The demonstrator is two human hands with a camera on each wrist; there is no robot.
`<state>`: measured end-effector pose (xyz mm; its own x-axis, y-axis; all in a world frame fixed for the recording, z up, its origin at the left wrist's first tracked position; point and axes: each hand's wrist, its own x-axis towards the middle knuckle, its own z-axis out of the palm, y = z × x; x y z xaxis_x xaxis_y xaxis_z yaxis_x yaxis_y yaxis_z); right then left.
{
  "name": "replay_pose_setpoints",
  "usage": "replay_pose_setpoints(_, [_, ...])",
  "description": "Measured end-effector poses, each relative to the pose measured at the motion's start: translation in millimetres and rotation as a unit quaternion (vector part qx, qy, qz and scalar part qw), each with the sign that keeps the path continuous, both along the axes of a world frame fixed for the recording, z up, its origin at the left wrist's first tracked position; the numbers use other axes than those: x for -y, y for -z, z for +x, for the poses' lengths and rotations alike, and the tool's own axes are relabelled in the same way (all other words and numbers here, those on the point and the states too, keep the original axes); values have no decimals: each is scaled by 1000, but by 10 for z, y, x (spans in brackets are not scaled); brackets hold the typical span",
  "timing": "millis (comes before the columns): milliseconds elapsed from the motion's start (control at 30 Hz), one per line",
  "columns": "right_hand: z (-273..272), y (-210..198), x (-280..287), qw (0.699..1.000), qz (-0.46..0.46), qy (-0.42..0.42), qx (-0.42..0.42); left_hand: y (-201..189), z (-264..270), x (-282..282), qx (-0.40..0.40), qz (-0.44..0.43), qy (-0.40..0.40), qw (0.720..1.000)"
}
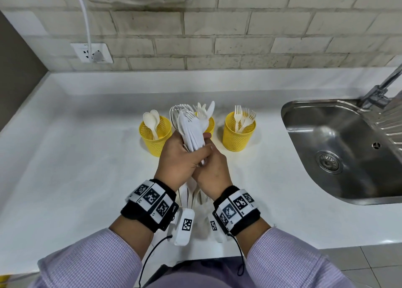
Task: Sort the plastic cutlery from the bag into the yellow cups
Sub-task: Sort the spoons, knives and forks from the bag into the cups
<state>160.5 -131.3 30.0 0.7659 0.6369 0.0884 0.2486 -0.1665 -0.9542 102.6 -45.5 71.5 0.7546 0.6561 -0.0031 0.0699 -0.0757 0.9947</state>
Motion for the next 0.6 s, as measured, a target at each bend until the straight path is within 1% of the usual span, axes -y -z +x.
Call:
replay_pose_setpoints(100, [12,4,1,1000,2,-7,-22,-16,-27,11,38,-35,-4,999])
replay_pose_setpoints(200, [55,25,-18,997,-9,-15,-76,-25,-52,4,64,-37,-6,997])
replay_pose_setpoints(233, [75,27,-23,996,-15,-24,-79,-24,-56,-1,69,-35,-4,997])
replay_pose_setpoints(300, [102,21,-26,997,-19,-44,-53,-23,-61,-2,69,-26,6,997])
replay_pose_setpoints(400, [107,-18,-26,998,0,-54,-34,-6,-58,1,47,22,35,998])
replay_pose_setpoints(500, [79,-2,-29,996,23,-74,-52,-16,-42,-6,45,42,23,998])
replay_pose_setpoints(533, [76,11,-22,993,38,-81,-71,-20,-34,-14,51,36,12,998])
replay_pose_setpoints(600, [75,32,1,988,64,-95,-99,-26,-36,-42,67,-5,-10,998])
